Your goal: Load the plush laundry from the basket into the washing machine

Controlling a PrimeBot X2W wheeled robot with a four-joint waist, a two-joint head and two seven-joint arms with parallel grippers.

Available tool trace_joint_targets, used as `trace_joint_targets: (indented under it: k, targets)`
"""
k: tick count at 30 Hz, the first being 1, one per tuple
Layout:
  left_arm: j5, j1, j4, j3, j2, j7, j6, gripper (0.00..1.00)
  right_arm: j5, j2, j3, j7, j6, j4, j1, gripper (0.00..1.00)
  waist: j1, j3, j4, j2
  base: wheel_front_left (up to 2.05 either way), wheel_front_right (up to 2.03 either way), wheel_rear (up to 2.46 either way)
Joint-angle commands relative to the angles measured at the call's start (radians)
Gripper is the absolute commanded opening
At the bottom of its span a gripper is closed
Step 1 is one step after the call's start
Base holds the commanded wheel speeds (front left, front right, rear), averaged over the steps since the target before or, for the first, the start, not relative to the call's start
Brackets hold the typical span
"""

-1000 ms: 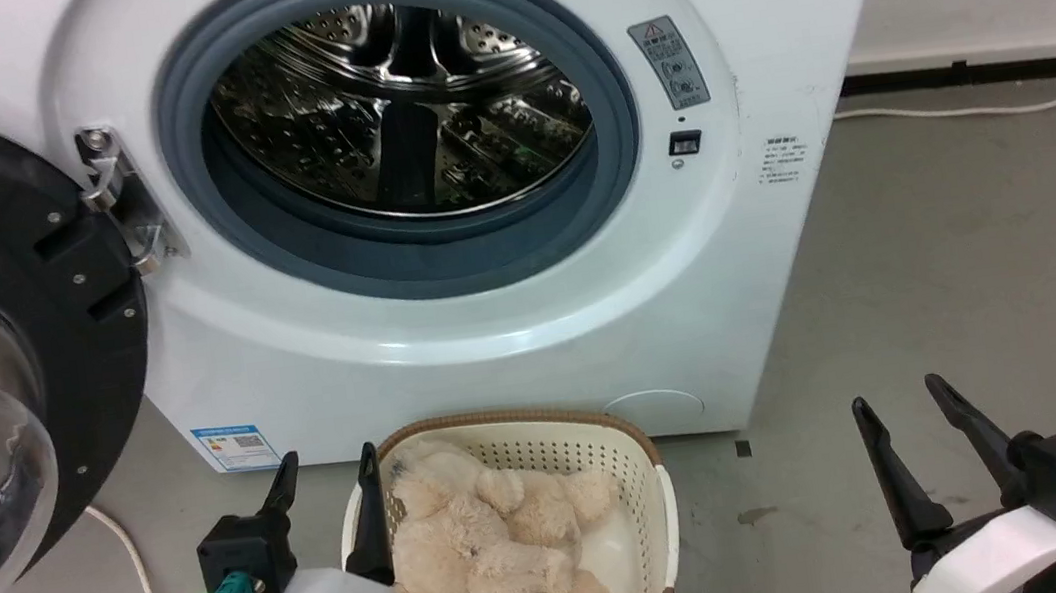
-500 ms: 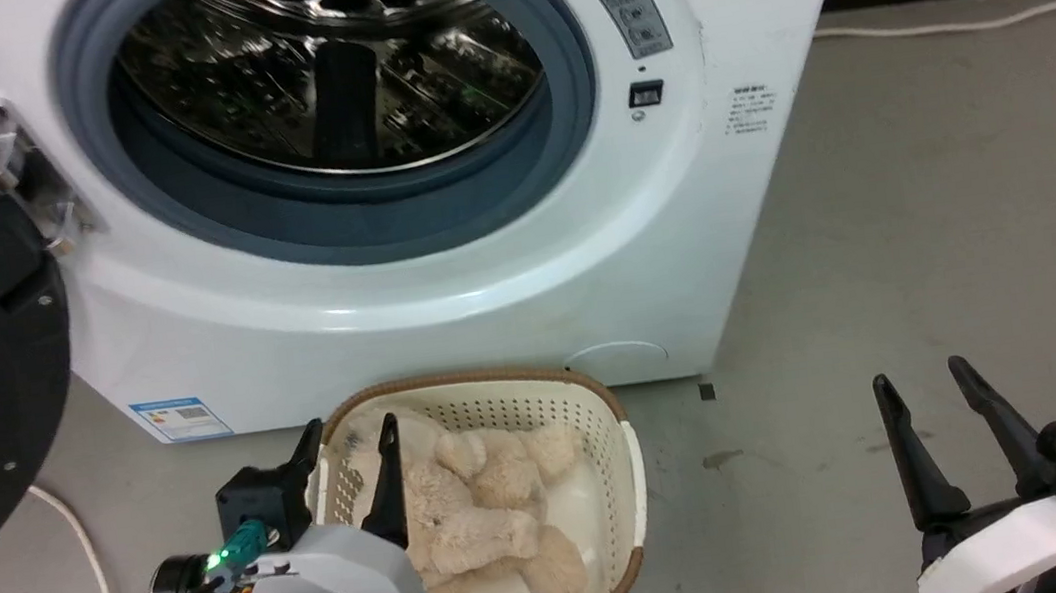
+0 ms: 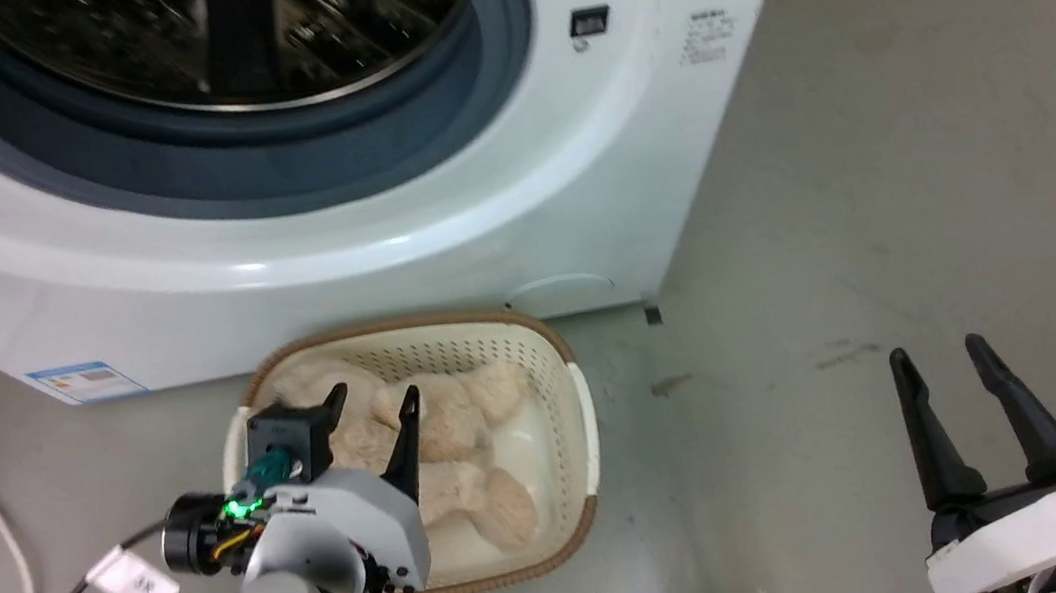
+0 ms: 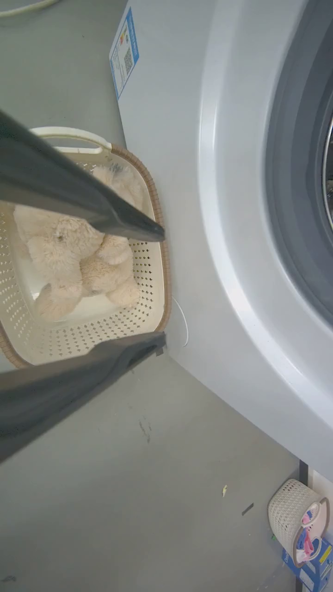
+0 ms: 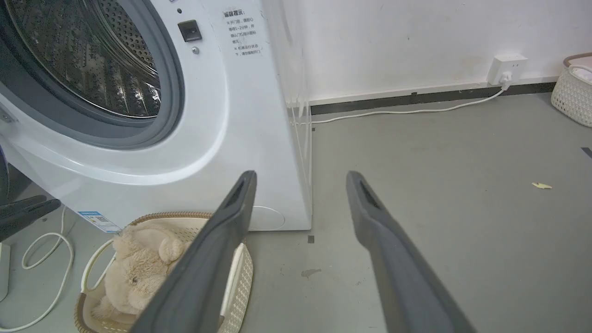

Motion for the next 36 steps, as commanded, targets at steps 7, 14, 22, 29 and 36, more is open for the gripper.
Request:
trace_joint_targets:
  k: [7,14,22,29,36]
  targets:
    - [-0.025,-0.092,0.082,-0.039,0.039,0.079,-0.005,1.00,0.049,0.000,-0.007,-0.023,0.000,-0.017,-0.015,1.00,-0.0002,0.094,-0.054,-0.0001,0.00,0.00,0.00]
    - [-0.040,-0.193,0.167,-0.078,0.097,0.202,0.049,1.00,0.115,0.000,0.002,-0.043,0.000,-0.027,-0.011,1.00,-0.0002,0.205,-0.105,-0.0001,0.00,0.00,0.00]
    - [-0.051,-0.263,0.196,-0.105,0.153,0.269,0.100,1.00,0.162,0.000,0.009,-0.060,0.000,-0.035,-0.010,1.00,-0.0002,0.293,-0.145,-0.0001,0.00,0.00,0.00]
    - [-0.058,-0.312,0.214,-0.124,0.206,0.306,0.152,1.00,0.204,0.000,0.023,-0.075,-0.001,-0.043,-0.011,1.00,-0.0002,0.365,-0.184,-0.0001,0.00,0.00,0.00]
    - [-0.072,-0.349,0.222,-0.138,0.241,0.318,0.213,1.00,0.242,0.000,0.031,-0.089,-0.001,-0.052,-0.005,1.00,-0.0002,0.433,-0.207,-0.0001,0.00,0.00,0.00]
